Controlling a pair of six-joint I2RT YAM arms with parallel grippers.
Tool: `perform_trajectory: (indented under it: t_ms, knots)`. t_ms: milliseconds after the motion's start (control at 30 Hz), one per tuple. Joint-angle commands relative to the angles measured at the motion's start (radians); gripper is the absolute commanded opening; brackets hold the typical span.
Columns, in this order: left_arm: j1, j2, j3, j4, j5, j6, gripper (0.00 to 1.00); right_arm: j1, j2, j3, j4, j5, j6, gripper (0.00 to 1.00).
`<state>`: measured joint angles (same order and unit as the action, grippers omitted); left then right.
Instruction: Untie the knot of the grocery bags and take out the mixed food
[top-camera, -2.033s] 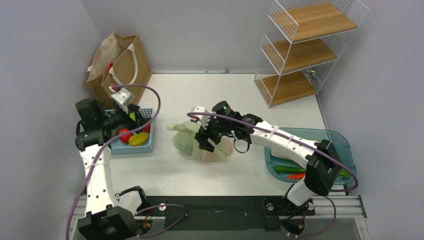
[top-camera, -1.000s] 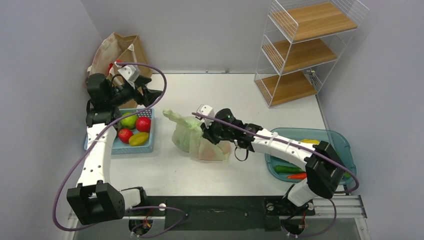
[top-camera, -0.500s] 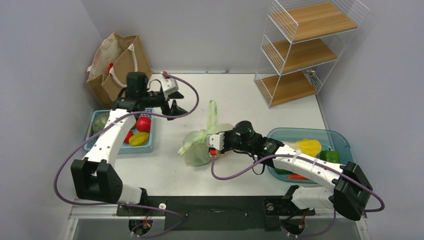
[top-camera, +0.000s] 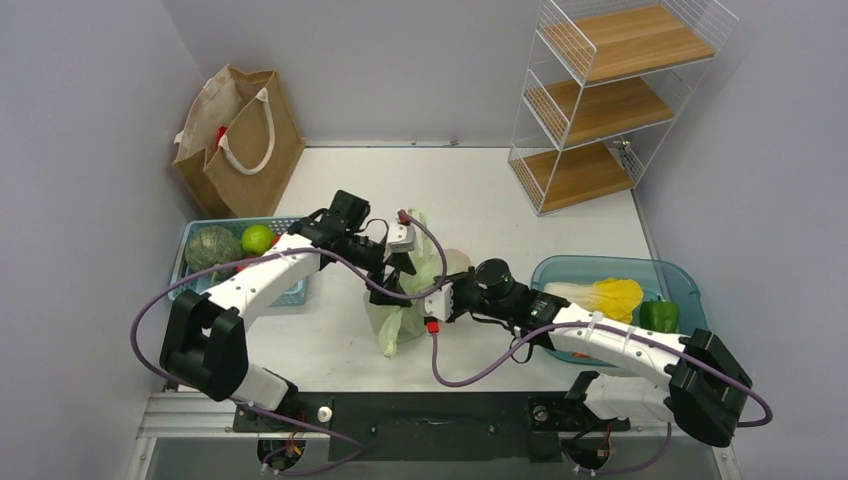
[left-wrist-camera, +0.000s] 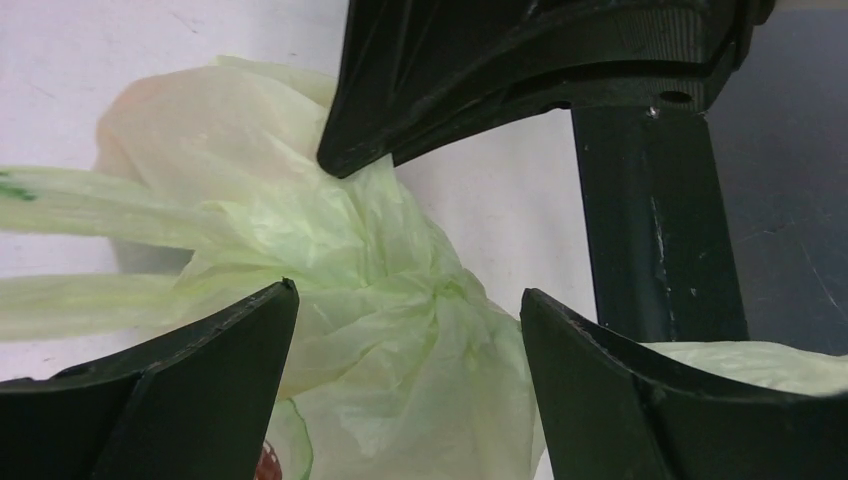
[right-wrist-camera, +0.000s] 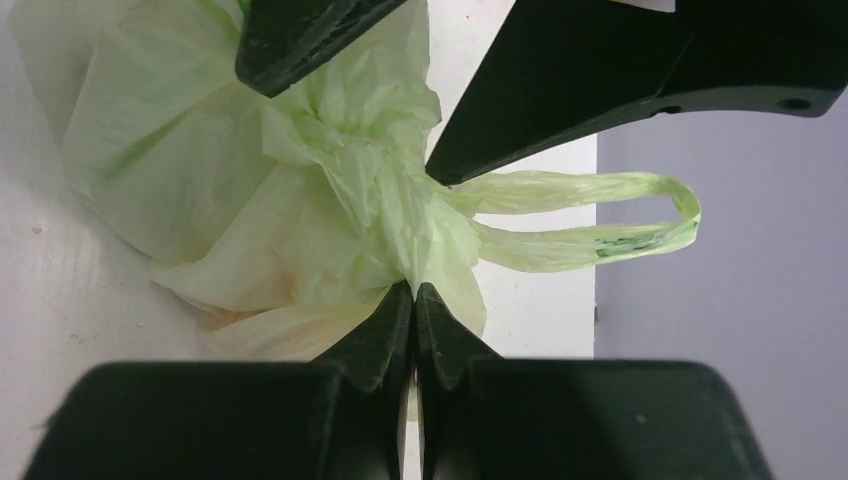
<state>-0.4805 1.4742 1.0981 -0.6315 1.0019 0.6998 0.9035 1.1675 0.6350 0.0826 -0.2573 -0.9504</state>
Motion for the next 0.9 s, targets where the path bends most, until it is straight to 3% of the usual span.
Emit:
perform_trajectory:
  t_ms: [0,67,100,133,167,233,400,767,867]
  knots:
    - [-0.023,0.007,-0.013,0.04,0.002,-0.017,0.78,0.007,-0.04,-0.019,0.091,0.022,0.005,0.0]
    - [-0.015,0.015,-0.012,0.016,-0.016,-0.016,0.62,0.006,-0.059,-0.03,0.076,0.023,0.002,0.0]
    - [-0.008,0.015,-0.012,-0.012,-0.02,-0.006,0.48,0.004,-0.075,-0.039,0.068,0.028,0.001,0.0]
    - [0.012,0.01,-0.013,-0.025,-0.02,-0.003,0.4,0.0,-0.086,-0.045,0.048,0.029,-0.005,0.0]
    - [0.039,0.003,-0.015,-0.051,-0.019,0.006,0.23,-0.012,-0.109,-0.059,0.026,0.028,-0.008,0.0]
    - [0.076,-0.027,-0.028,-0.083,-0.023,0.021,0.01,-0.039,-0.147,-0.089,-0.007,0.024,-0.027,0.0]
    - [0.179,-0.179,-0.116,-0.065,-0.073,0.015,0.0,-0.115,-0.227,-0.147,-0.091,0.002,-0.065,0.0]
    - [0.594,-0.419,-0.319,0.04,-0.097,0.081,0.0,-0.345,-0.312,-0.174,-0.259,-0.016,-0.115,0.0]
    - [0.587,-0.451,-0.342,0.14,-0.083,0.004,0.0,-0.402,-0.296,-0.127,-0.286,-0.033,-0.103,0.0]
